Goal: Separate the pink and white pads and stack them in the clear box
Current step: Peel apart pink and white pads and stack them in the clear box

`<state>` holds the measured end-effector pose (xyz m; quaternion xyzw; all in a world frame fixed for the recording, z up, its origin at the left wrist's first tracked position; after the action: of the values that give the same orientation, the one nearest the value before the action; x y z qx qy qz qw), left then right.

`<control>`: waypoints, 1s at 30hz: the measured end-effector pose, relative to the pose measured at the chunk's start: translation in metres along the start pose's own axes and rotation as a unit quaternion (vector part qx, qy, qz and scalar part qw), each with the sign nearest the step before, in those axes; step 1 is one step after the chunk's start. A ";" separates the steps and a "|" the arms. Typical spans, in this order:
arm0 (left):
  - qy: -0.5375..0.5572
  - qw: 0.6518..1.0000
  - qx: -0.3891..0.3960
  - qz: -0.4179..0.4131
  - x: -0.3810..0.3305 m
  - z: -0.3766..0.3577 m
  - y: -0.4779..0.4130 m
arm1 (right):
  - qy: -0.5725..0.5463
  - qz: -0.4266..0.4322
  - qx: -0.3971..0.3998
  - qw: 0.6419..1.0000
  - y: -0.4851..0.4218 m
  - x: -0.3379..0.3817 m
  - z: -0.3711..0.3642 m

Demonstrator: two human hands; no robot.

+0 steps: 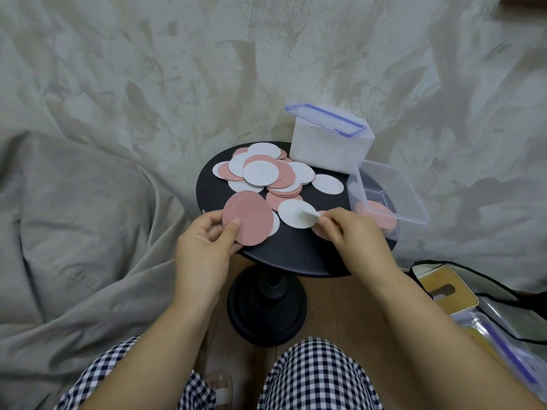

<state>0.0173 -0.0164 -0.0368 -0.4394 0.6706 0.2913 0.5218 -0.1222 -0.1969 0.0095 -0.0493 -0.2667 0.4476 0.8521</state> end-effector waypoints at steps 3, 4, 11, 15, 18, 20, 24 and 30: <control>0.004 1.000 -0.003 -0.005 -0.002 -0.002 0.001 | -0.048 -0.009 -0.087 0.995 0.002 -0.002 0.021; 0.009 1.000 -0.004 -0.007 -0.003 -0.004 0.002 | -0.070 -0.015 -0.116 0.991 0.003 -0.001 0.029; 0.046 0.998 0.048 -0.003 -0.007 -0.034 0.012 | -0.355 -0.107 -0.041 0.928 0.007 0.007 0.006; 0.049 0.994 0.095 0.013 -0.005 -0.052 0.020 | -0.369 -0.111 -0.060 0.921 0.014 0.006 -0.007; 0.008 0.993 0.118 0.006 -0.003 -0.058 0.022 | -0.383 -0.107 -0.048 0.916 0.016 0.005 -0.016; -0.042 0.991 0.130 -0.013 -0.002 -0.059 0.022 | -0.384 -0.094 -0.032 0.918 0.019 0.007 -0.018; -0.173 0.970 0.137 -0.097 -0.007 -0.065 0.022 | -0.346 -0.073 -0.081 0.932 0.025 0.004 -0.003; -0.301 0.930 0.134 -0.165 -0.005 -0.078 0.032 | -0.279 -0.006 -0.137 0.950 0.037 0.008 0.006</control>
<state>-0.0451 -0.0667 -0.0118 -0.3617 0.4329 0.2267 0.7939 -0.1489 -0.1699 0.0062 -0.0372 -0.5533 0.3971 0.7313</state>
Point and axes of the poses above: each hand's wrist, its own y-axis away from the middle knuckle, its own z-axis out of the back of the hand, x = y × z, the point moved 10 cm from there along -y, towards the middle knuckle, and after that the axes turned 2 degrees about y, right-handed, at the moved point
